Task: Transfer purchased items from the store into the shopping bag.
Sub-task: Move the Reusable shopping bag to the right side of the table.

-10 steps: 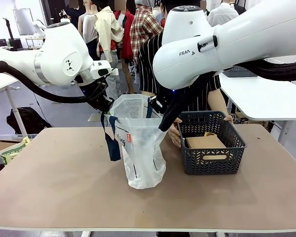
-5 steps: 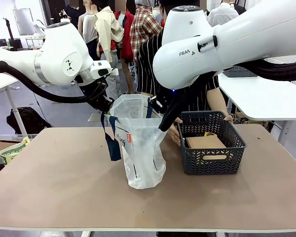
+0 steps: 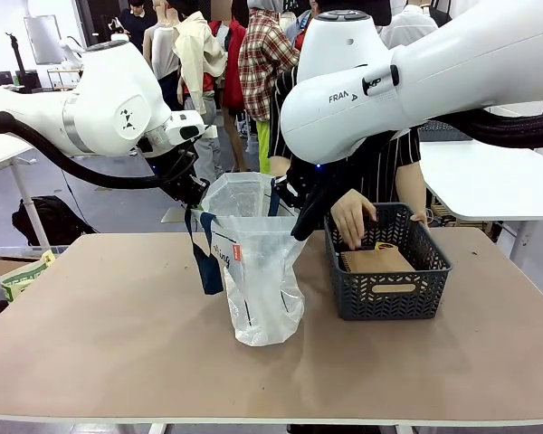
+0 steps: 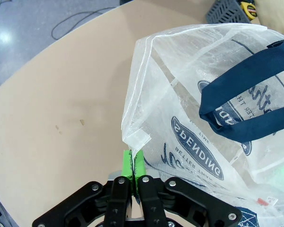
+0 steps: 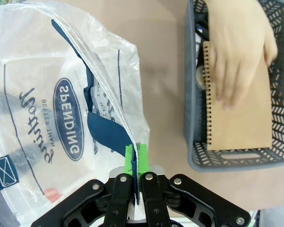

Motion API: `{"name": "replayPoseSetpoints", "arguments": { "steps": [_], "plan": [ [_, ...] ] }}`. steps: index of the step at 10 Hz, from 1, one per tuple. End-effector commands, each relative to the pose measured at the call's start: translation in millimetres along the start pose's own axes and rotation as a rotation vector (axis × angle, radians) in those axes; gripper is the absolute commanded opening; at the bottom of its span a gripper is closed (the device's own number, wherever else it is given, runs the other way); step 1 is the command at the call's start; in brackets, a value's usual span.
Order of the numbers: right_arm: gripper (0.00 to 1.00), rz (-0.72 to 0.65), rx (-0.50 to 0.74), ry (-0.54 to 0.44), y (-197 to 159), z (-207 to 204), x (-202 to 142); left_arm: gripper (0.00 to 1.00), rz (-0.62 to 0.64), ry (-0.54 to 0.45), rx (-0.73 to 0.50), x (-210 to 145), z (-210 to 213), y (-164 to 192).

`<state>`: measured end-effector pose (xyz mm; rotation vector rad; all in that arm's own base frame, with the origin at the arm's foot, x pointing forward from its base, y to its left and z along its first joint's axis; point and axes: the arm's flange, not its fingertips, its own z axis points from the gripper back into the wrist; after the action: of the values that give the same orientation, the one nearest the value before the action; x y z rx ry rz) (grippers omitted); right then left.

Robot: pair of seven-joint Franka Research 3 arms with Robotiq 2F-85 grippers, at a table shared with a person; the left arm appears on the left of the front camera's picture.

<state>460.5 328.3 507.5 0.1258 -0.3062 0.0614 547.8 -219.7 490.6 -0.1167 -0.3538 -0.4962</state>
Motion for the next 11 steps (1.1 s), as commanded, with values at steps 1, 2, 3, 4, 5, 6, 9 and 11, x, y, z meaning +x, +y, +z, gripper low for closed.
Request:
{"name": "replayPoseSetpoints", "arguments": {
  "steps": [1, 2, 3, 4, 5, 6, 9, 11],
  "plan": [
    [0.0, -0.012, 0.004, -0.012, -2.6, 0.1, -1.9, 0.0, 0.002, -0.001, 0.001, 0.0, 0.9, 0.9],
    [0.0, -0.012, 0.004, -0.012, -2.6, 0.1, -1.9, 0.0, 0.002, -0.001, 0.001, 0.0, 0.9, 0.9],
    [0.0, -0.012, 0.004, -0.012, -2.6, 0.1, -1.9, 0.0, 0.002, -0.001, 0.001, 0.0, 0.9, 0.9],
    [0.0, -0.012, 0.004, -0.012, -2.6, 0.1, -1.9, 0.0, 0.002, -0.001, 0.001, 0.0, 0.9, 0.9],
    [0.0, -0.012, 0.004, -0.012, -2.6, 0.1, -1.9, 0.0, 0.002, -0.001, 0.001, 0.0, 0.9, 0.9],
    [0.0, -0.012, 0.004, -0.012, -2.6, 0.1, -1.9, 0.0, 0.002, -0.001, 0.001, 0.0, 0.9, 0.9],
    [0.0, -0.012, 0.004, -0.012, -2.6, 0.1, -1.9, 0.0, 0.002, -0.001, 0.001, 0.0, 0.9, 0.9],
    [0.0, -0.012, 0.004, -0.012, -2.6, 0.1, -1.9, 0.0, 0.002, -0.001, 0.001, 0.0, 0.9, 0.9]
  ]
}}
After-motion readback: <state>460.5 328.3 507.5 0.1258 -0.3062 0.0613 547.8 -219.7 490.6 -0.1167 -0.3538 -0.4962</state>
